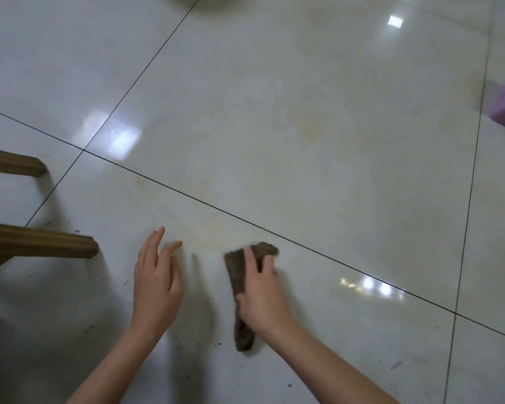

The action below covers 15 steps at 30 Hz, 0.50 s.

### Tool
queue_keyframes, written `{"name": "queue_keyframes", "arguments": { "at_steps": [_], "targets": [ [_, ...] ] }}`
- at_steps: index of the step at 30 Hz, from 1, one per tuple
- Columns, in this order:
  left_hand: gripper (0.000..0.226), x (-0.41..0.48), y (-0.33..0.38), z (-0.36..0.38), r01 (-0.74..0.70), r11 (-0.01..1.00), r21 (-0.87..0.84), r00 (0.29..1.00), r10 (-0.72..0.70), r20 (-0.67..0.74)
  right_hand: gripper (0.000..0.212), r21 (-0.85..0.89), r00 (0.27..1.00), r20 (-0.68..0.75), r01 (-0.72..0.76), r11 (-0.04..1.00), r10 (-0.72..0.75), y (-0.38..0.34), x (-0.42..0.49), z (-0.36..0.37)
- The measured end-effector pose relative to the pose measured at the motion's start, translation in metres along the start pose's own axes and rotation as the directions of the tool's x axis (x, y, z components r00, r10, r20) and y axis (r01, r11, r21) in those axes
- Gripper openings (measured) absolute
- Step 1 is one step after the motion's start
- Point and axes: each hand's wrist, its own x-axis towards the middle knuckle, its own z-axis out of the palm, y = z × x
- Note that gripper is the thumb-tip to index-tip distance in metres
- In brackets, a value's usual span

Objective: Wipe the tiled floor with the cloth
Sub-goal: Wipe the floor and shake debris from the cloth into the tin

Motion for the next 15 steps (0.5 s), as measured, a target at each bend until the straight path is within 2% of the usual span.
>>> {"name": "queue_keyframes", "arguments": {
  "at_steps": [4, 7, 9, 12, 15],
  "targets": [
    [0.035, 0.001, -0.008, -0.008, 0.001, 1.000, 0.003, 1.000, -0.001, -0.023, 0.105, -0.062, 0.977, 0.207, 0.068, 0.996, -0.054, -0.001, 0.010, -0.018],
    [0.035, 0.004, -0.015, -0.013, 0.026, 1.000, 0.001, 0.998, -0.026, -0.060, 0.117, -0.359, 0.959, 0.236, 0.236, 0.903, -0.157, 0.002, 0.000, -0.020],
    [0.034, 0.004, -0.019, -0.015, 0.044, 0.999, -0.007, 0.996, -0.044, -0.080, 0.113, -0.445, 0.960, 0.201, 0.269, 0.854, -0.197, -0.006, 0.003, -0.016],
    [0.028, 0.002, -0.023, -0.018, 0.060, 0.998, -0.005, 0.993, -0.060, -0.099, 0.097, -0.413, 0.955, 0.145, 0.296, 0.861, -0.259, -0.030, 0.012, -0.004],
    [0.031, 0.001, -0.022, -0.020, 0.089, 0.996, -0.021, 0.991, -0.091, -0.100, 0.086, -0.393, 0.926, 0.195, 0.377, 0.839, -0.324, -0.054, 0.002, 0.022]
  ]
}}
